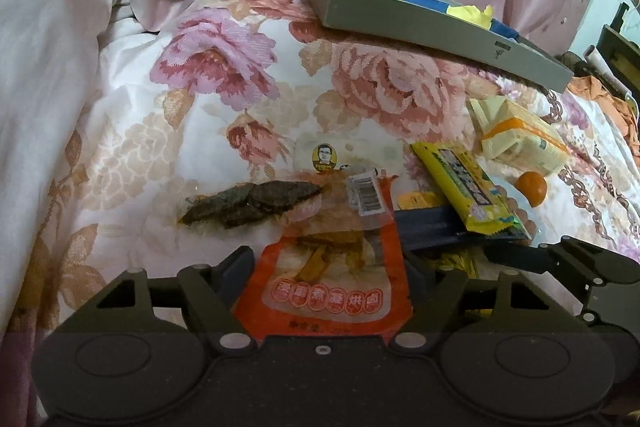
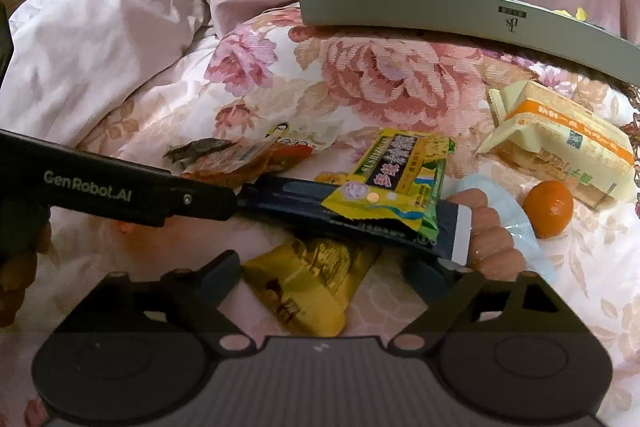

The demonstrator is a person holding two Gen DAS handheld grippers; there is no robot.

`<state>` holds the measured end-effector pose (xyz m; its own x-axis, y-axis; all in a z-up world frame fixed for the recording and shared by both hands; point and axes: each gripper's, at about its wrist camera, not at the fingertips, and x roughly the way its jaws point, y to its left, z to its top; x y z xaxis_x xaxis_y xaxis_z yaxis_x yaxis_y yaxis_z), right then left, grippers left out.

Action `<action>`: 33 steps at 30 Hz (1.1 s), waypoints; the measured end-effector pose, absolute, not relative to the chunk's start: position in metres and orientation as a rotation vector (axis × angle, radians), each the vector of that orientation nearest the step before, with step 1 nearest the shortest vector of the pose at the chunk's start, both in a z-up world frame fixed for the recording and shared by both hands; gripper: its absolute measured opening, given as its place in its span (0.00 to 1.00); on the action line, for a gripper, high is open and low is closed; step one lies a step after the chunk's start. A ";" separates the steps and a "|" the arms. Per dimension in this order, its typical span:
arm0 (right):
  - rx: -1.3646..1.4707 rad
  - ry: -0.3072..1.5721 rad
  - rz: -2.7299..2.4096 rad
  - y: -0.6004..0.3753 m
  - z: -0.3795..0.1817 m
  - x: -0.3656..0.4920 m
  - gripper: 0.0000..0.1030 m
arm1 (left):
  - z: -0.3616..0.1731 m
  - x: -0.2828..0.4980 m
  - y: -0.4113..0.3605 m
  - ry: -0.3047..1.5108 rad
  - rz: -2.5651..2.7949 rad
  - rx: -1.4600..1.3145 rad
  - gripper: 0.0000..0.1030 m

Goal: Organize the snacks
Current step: 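Grasp the red dried tofu pack with the left tool while the right tool grasps the gold pouch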

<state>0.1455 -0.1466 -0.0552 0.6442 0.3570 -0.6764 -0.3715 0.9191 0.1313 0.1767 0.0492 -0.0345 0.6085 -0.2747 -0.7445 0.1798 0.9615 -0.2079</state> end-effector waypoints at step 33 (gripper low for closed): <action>0.022 0.763 0.468 -0.181 -0.048 0.128 0.77 | -0.031 0.153 0.028 0.910 -0.271 -0.125 0.83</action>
<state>0.1280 -0.1809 -0.0475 0.6254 0.4161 -0.6601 -0.4007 0.8972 0.1859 0.1531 0.0275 -0.0315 0.5828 -0.2843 -0.7612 0.1788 0.9587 -0.2211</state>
